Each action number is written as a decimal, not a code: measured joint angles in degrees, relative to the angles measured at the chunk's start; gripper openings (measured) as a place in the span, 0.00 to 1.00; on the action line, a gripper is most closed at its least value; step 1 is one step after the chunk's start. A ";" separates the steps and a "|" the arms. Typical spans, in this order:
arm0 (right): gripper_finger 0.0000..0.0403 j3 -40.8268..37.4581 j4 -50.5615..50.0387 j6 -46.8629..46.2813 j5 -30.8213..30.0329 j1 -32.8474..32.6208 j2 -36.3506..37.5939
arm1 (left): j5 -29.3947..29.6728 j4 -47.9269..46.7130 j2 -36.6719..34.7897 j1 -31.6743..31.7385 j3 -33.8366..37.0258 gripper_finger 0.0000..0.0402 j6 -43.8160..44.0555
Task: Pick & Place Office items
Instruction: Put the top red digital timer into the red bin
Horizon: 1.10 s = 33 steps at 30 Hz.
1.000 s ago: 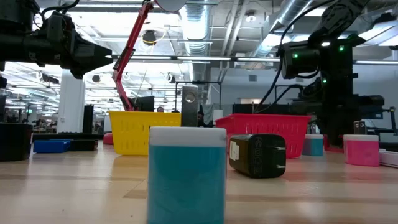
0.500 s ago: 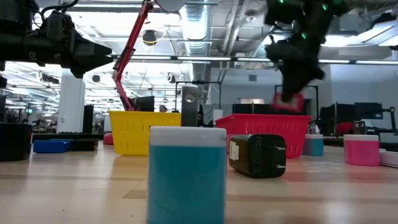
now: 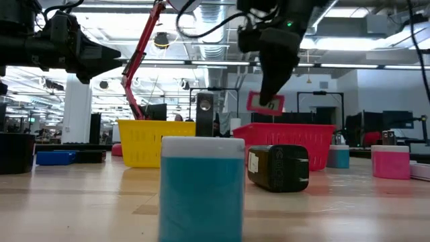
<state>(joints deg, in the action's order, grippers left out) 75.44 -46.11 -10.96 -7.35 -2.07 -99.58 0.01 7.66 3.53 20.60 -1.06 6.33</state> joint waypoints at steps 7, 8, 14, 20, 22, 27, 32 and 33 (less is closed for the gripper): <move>0.14 1.51 -0.58 7.07 0.50 -0.89 -7.19 | -0.02 0.17 0.00 0.00 0.00 0.46 0.00; 0.14 1.51 -1.02 7.83 0.47 -0.72 -7.79 | -0.02 0.17 0.00 -0.01 -0.01 0.46 0.00; 0.14 1.53 -0.59 10.62 3.40 1.60 -8.60 | -0.02 0.20 0.00 0.00 -0.01 0.46 0.07; 0.14 0.48 3.49 14.53 3.65 2.26 -8.88 | 0.00 0.22 0.00 0.00 -0.01 0.46 0.07; 0.14 -0.83 3.29 15.02 3.73 2.23 -9.26 | -0.01 0.22 0.00 -0.01 0.00 0.46 0.08; 0.14 -2.48 4.38 16.09 4.60 2.84 -9.21 | 0.00 0.22 0.00 0.00 -0.01 0.46 0.07; 0.14 -4.79 8.65 17.02 5.17 3.81 -9.15 | 0.00 0.26 0.00 0.00 -0.02 0.46 0.11; 0.14 -5.12 8.89 17.03 5.19 3.86 -9.17 | -0.02 0.26 0.00 -0.02 0.00 0.46 0.11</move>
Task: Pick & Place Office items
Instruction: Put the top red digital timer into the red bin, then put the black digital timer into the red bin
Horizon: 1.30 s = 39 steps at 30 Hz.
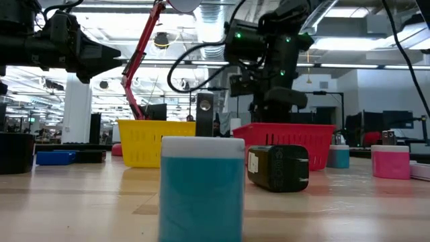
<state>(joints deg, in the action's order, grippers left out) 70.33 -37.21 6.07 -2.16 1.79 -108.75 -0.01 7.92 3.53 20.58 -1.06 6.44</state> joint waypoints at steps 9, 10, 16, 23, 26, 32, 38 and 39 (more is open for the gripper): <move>0.15 -0.29 -0.22 -0.50 0.05 -0.20 0.04 | 0.00 0.02 0.00 0.02 -0.01 0.46 0.02; 0.16 -0.29 -0.22 -0.50 0.05 -0.21 0.04 | 0.00 0.02 0.00 0.02 -0.02 0.46 0.02; 0.25 -0.33 -0.27 -0.55 0.05 -0.21 0.04 | 0.01 0.02 0.00 0.02 -0.01 0.46 0.00; 0.36 -0.33 -0.60 -1.45 0.05 -0.21 0.10 | 0.01 0.02 0.00 0.01 -0.01 0.46 -0.02; 0.39 -0.30 -1.33 -2.03 0.03 -0.27 0.92 | 0.02 0.04 0.00 0.02 0.00 0.46 -0.02; 0.42 -0.31 -5.85 -5.96 -0.42 -0.27 5.78 | 0.04 0.07 0.00 0.02 0.00 0.46 -0.02; 0.42 -4.42 -4.85 -7.34 -0.62 -0.62 16.68 | 0.00 0.47 0.26 0.02 0.00 0.46 -0.07; 0.41 -6.71 -2.69 -7.34 -0.62 -0.56 19.06 | 0.00 0.79 0.43 0.02 -0.01 0.46 -0.08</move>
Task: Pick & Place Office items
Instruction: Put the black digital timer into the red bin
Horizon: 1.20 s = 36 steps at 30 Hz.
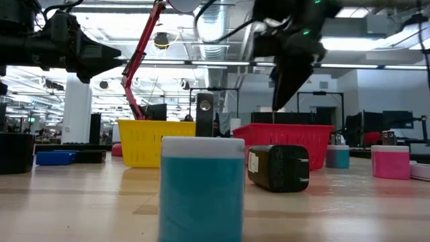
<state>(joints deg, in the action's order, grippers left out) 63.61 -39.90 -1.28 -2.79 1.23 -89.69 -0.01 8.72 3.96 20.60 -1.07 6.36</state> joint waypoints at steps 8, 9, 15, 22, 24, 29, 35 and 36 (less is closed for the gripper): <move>0.41 -20.15 13.59 -7.45 -0.24 0.38 21.63 | -0.32 1.05 1.06 0.00 -0.01 0.46 5.11; 0.41 -21.98 14.40 -8.37 -0.24 0.35 24.39 | -0.32 1.61 1.35 0.00 0.00 0.46 6.13; 0.41 -32.69 23.97 -10.78 -0.26 0.29 37.67 | -1.37 2.75 3.55 0.00 0.01 0.47 8.06; 0.42 -37.31 27.74 -10.80 -3.11 0.40 43.69 | -4.19 6.98 8.81 -0.04 0.00 0.57 8.32; 0.42 -37.33 28.62 -10.80 -3.81 0.40 43.57 | -4.78 8.55 10.68 -0.04 0.00 0.62 10.57; 0.42 -37.35 29.84 -10.80 -3.98 0.40 42.49 | -6.24 11.25 14.43 -0.04 0.01 0.69 15.07; 0.42 -37.33 30.18 -10.80 -4.23 0.41 40.36 | -23.72 13.78 18.02 -3.15 -0.03 0.68 12.10; 0.42 -37.33 30.17 -10.80 -4.65 0.40 39.99 | -23.95 13.74 18.41 -4.59 -0.06 0.67 10.88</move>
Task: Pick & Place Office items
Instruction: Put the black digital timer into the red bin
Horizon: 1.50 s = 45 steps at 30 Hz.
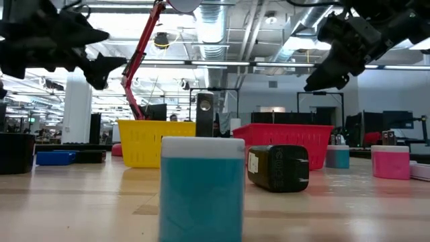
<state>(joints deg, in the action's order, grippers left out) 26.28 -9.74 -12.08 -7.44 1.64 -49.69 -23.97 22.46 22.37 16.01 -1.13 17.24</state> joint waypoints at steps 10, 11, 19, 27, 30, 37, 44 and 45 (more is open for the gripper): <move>0.42 0.00 2.52 -0.02 -1.93 0.04 -3.35 | 12.28 -23.45 7.93 -15.12 -10.01 0.61 -7.44; 0.42 0.00 3.05 -0.02 -1.92 0.04 -3.60 | 16.64 -28.80 9.09 -16.54 -11.57 0.61 -8.38; 0.42 0.00 3.27 -0.02 -1.90 0.04 -3.67 | 38.69 -40.76 18.35 -24.28 -17.53 0.61 -9.49; 0.42 0.00 3.37 -0.63 -1.90 0.04 -3.67 | 40.15 -35.12 26.13 -24.00 -17.53 0.60 1.04; 0.42 0.00 3.37 -0.61 -1.90 0.04 -3.67 | 40.03 -32.54 27.83 -24.00 -17.53 0.60 0.89; 0.42 0.00 3.37 -0.57 -1.90 0.04 -3.67 | 37.19 -31.28 28.31 -23.98 -17.53 0.62 1.06; 0.42 0.00 3.37 -0.42 -1.90 0.04 -3.67 | 37.66 -31.41 28.33 -23.98 -17.53 0.74 -2.23; 0.42 0.00 3.37 -0.42 -1.90 0.04 -3.67 | 37.68 -31.37 28.32 -23.98 -17.45 0.76 -3.23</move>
<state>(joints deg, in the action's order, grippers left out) 26.28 -6.37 -12.49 -9.34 1.67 -53.36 13.72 -8.91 50.69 -7.97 -18.58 14.01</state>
